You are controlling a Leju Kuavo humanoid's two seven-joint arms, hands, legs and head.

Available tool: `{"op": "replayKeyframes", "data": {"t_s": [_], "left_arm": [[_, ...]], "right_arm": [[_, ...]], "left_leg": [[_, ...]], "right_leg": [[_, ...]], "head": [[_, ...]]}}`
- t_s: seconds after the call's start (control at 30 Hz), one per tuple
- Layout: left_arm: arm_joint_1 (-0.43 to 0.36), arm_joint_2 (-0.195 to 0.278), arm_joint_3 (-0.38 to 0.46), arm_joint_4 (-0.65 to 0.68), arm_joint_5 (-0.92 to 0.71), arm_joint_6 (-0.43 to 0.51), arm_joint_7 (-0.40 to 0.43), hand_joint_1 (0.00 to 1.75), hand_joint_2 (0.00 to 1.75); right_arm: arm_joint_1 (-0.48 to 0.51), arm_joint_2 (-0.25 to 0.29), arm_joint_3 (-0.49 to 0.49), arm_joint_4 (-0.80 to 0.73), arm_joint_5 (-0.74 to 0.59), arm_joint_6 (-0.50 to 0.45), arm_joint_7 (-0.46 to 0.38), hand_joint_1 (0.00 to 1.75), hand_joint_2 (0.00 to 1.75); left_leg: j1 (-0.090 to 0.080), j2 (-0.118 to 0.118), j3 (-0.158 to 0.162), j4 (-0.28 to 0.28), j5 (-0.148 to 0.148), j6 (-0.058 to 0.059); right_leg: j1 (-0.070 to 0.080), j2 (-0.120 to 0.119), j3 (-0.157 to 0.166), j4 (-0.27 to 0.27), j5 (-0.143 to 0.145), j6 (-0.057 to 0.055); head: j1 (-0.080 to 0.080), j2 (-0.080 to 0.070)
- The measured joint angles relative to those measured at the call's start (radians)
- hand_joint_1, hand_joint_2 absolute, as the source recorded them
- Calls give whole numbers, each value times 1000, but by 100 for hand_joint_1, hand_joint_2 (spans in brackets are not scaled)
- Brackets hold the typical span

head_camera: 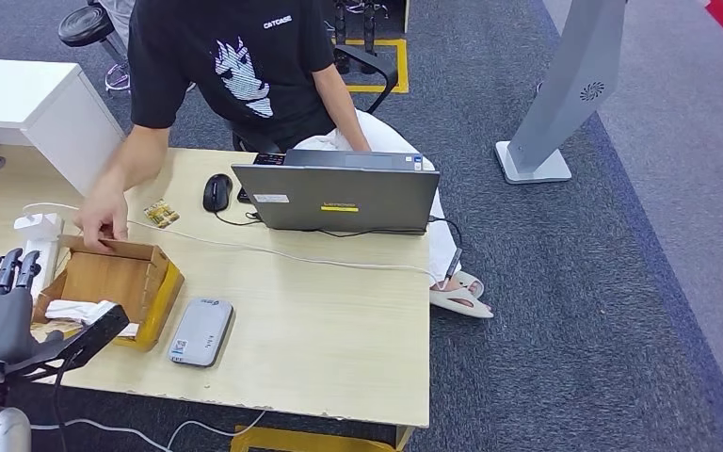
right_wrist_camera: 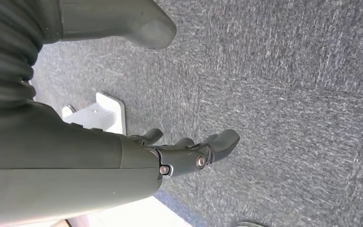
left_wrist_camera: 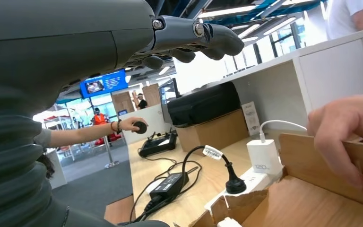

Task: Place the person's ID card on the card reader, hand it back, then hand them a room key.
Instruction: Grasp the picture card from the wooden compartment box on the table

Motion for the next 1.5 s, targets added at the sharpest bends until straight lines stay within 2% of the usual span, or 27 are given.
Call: {"op": "replayKeyframes", "data": {"t_s": [0.27,0.57,0.77,1.5], "left_arm": [[-34,19,-36,95,-14,62,54,0,175],[-45,54,-143,160,-15,67,97,0,175],[-45,59,-187,170,-15,63,102,0,175],[-44,81,-236,173,-15,52,124,0,175]], "right_arm": [[-3,-6,-1,34,2,-30,-5,0,175],[-5,-8,-1,57,2,-34,-4,0,175],[-5,-8,-1,60,2,-28,-4,0,175],[-5,-8,-1,59,2,-22,6,0,175]], "left_leg": [[0,0,0,0,0,0],[0,0,0,0,0,0],[0,0,0,0,0,0],[0,0,0,0,0,0]], "right_leg": [[0,0,0,0,0,0],[0,0,0,0,0,0],[0,0,0,0,0,0],[0,0,0,0,0,0]], "head": [[0,0],[0,0],[0,0],[0,0]]}}
